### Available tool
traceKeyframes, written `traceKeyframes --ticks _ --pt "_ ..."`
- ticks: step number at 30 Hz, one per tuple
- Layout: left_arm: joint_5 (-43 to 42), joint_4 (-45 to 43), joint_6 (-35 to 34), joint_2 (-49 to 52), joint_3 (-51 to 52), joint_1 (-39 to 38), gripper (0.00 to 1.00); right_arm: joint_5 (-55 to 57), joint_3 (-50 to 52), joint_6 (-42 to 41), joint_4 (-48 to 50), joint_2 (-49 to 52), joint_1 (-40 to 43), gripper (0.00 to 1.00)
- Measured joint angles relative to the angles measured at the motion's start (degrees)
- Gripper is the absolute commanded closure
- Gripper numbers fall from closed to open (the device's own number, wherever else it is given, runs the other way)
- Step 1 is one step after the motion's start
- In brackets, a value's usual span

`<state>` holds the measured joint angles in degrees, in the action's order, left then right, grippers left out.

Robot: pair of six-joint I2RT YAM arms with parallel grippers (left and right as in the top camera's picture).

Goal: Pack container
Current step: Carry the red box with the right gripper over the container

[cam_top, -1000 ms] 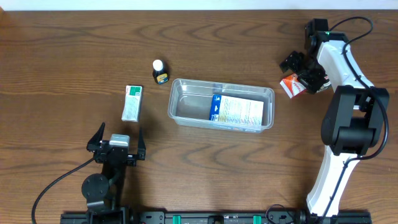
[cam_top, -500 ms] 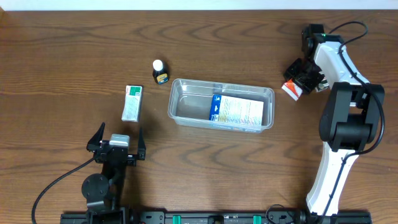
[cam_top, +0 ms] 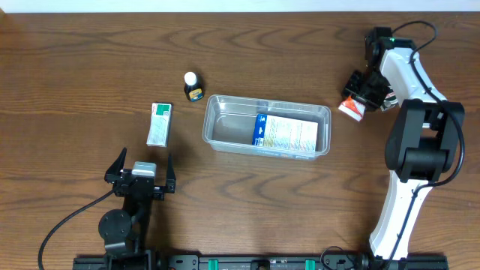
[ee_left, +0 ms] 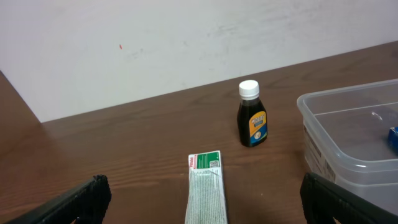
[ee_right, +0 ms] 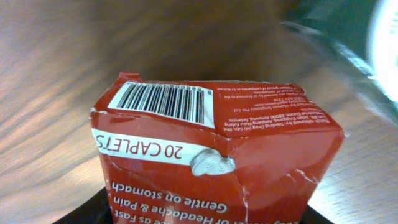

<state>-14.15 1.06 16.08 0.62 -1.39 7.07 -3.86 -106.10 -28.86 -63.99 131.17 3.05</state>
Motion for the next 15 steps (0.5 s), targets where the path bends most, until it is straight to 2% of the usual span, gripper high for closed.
traceKeyframes --ticks 5,10,15 --pt "0.0 0.0 0.0 0.0 0.0 0.0 0.02 -13.3 -3.0 7.8 0.3 -2.1 0.0 0.59" --pt "0.0 0.0 0.0 0.0 0.0 0.0 0.02 -28.1 -3.2 13.0 0.2 -10.1 0.0 0.59" --pt "0.0 0.0 0.0 0.0 0.0 0.0 0.02 -37.3 -4.0 15.5 -1.1 -18.4 -0.9 0.59"
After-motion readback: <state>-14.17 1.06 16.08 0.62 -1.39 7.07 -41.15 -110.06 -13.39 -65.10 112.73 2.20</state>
